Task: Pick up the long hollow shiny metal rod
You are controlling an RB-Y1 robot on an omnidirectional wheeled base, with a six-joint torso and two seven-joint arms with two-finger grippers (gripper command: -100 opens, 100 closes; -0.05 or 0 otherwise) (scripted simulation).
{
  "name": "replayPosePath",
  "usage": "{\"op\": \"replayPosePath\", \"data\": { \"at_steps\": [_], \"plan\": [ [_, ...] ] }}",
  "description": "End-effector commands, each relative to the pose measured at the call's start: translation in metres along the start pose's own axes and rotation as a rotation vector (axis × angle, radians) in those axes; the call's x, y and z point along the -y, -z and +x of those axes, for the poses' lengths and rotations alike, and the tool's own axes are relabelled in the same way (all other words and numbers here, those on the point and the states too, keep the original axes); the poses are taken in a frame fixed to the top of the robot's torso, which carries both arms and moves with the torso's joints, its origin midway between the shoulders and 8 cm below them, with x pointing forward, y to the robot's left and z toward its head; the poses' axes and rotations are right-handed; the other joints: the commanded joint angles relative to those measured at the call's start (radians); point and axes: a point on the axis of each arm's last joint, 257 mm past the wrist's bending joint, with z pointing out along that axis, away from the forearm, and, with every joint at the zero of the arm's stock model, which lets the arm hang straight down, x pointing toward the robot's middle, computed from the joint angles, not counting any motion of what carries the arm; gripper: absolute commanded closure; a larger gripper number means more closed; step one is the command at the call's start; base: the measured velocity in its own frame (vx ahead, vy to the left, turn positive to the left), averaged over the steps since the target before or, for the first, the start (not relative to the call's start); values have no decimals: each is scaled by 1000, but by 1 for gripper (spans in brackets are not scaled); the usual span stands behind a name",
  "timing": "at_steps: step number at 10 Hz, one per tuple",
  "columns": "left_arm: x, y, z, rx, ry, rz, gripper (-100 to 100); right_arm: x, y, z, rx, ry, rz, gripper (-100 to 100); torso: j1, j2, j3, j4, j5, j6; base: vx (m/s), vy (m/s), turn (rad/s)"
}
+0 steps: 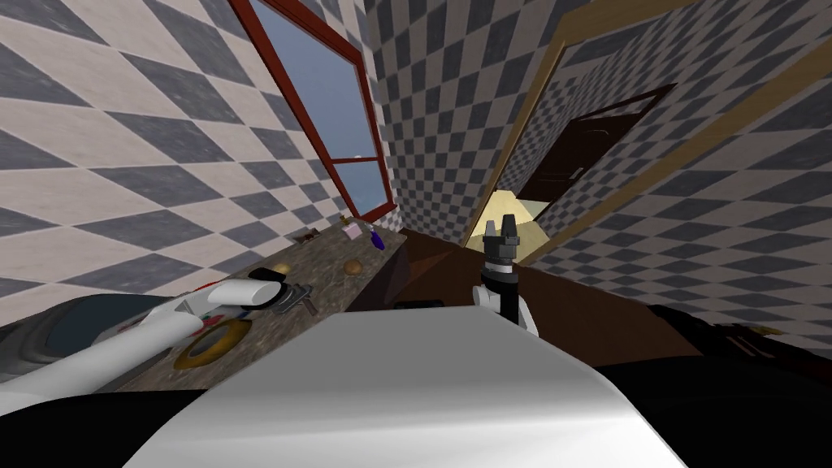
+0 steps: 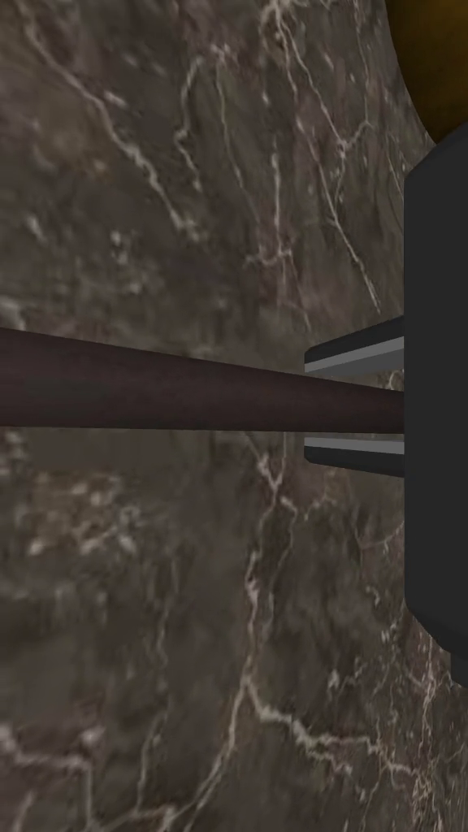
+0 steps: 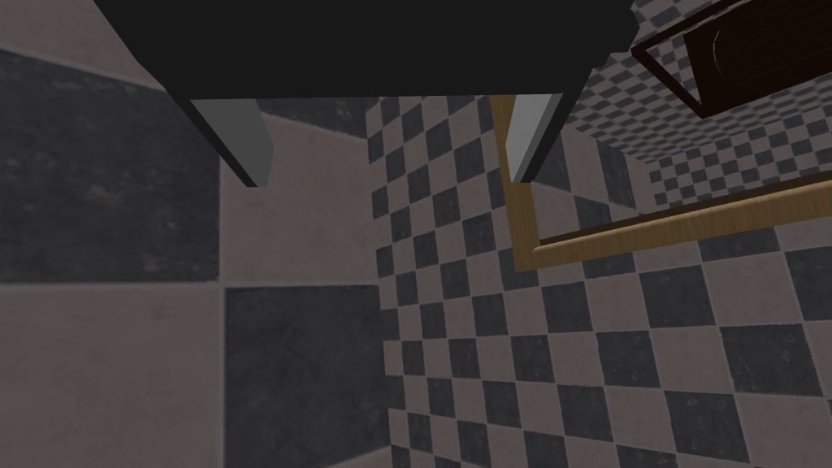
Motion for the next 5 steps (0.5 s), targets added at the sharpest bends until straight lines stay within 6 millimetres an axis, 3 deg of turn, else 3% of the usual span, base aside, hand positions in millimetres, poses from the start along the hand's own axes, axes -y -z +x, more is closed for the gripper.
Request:
{"op": "replayPosePath", "data": {
  "at_steps": [1, 3, 4, 5],
  "plan": [
    [6, 8, 0, -1, -20, 3, 100, 0, 0, 0, 0, 0, 0, 0, 0, 0, 0, 0, 0, 0, 82, -14, 197],
    [17, 19, 3, -1, -56, 11, 100, 0, 0, 0, 0, 0, 0, 0, -1, -2, -1, 0, 0, 2, 67, -10, 146],
    [12, 16, 3, -1, -46, 9, 100, 0, 0, 0, 0, 0, 0, 0, -1, -2, -1, 0, 0, 1, 28, -4, 36],
    [12, 17, 4, -1, -48, 9, 0, 0, 0, 0, 0, 0, 0, 0, 0, -1, -1, 0, 0, 2, 0, 0, 0]
  ]
}}
